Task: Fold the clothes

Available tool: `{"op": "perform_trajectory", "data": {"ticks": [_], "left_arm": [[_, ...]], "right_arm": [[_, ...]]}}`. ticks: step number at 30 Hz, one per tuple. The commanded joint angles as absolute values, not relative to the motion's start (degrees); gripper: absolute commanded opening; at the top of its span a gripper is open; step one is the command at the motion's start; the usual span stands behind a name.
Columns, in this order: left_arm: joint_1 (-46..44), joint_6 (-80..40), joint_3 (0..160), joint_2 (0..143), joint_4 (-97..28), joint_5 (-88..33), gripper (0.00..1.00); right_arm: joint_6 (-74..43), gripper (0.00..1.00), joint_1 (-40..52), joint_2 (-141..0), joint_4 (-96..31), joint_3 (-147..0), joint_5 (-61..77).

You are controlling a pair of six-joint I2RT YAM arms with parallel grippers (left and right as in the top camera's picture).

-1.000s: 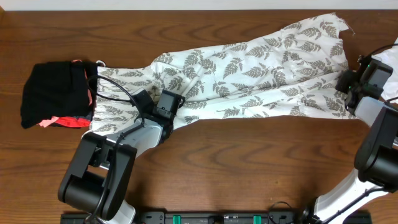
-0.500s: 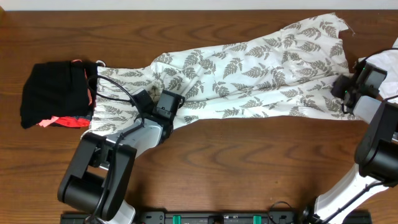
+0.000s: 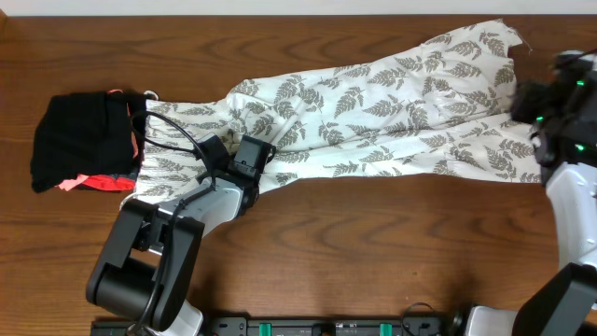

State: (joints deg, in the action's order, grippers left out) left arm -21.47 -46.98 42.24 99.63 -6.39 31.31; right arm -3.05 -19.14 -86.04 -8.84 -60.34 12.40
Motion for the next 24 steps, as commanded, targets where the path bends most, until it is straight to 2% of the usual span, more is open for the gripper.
{"op": "perform_trajectory", "data": {"ticks": [1,3,8,17,24], "left_arm": [[-21.2,-45.6,40.4,101.6,-7.4,27.4,0.56],[-21.2,-45.6,40.4,101.6,-7.4,27.5,0.57],[-21.2,-45.6,40.4,101.6,-7.4,27.4,0.57],[-21.2,-45.6,40.4,101.6,-7.5,27.4,0.57],[-21.2,-45.6,40.4,101.6,-7.5,27.4,0.57]], "right_arm": [[-2.5,0.4,-14.4,-88.6,-13.1,-59.5,16.1],[-1.1,0.28,-10.7,-89.8,-15.2,-59.5,19.2],[-0.1,0.17,-3.1,-93.7,-16.1,-59.5,21.3],[-0.1,0.14,7.1,-105.1,-15.8,-59.5,22.6],[-0.1,0.14,7.5,-109.9,-15.7,-59.5,18.2]]}}
